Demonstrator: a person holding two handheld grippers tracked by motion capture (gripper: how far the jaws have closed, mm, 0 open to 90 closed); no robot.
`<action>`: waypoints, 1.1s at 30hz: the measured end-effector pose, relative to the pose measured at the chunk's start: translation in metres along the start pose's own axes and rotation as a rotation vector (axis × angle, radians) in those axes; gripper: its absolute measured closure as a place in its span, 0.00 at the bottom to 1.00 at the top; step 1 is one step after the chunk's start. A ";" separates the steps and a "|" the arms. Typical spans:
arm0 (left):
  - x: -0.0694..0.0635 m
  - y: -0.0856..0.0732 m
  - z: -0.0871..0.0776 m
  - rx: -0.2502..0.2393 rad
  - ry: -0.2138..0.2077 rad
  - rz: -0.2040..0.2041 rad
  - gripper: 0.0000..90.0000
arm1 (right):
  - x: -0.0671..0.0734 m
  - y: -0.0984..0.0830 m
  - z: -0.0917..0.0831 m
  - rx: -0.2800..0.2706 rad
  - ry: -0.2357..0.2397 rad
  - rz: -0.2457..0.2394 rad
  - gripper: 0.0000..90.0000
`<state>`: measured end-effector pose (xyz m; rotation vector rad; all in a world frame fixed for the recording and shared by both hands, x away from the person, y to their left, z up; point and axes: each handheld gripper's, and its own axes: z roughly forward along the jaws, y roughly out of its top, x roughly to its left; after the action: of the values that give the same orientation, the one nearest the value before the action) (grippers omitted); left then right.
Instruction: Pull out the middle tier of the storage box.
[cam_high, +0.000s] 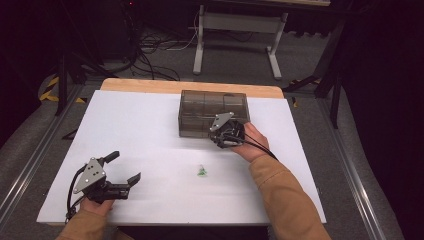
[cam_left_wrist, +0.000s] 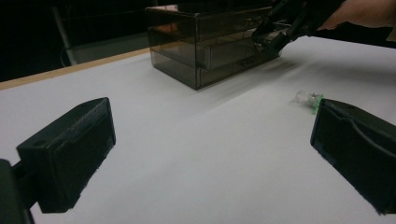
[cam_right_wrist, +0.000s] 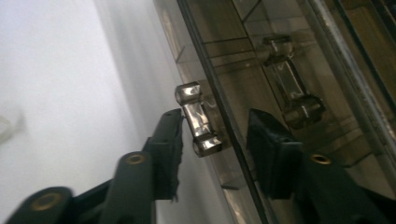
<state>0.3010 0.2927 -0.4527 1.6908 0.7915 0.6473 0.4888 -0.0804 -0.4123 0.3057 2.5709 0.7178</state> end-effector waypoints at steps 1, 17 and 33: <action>0.000 0.000 0.000 0.000 -0.001 0.002 0.01 | 0.000 0.000 0.000 0.005 0.001 0.003 0.69; 0.000 0.000 0.000 -0.001 0.001 0.001 0.01 | 0.011 0.003 -0.017 0.035 0.020 -0.028 0.70; 0.000 0.000 0.000 0.001 0.002 0.001 0.01 | 0.022 0.003 -0.026 0.072 0.085 -0.031 0.73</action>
<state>0.3010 0.2921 -0.4527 1.6919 0.7931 0.6495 0.4576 -0.0819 -0.3984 0.2627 2.6802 0.6410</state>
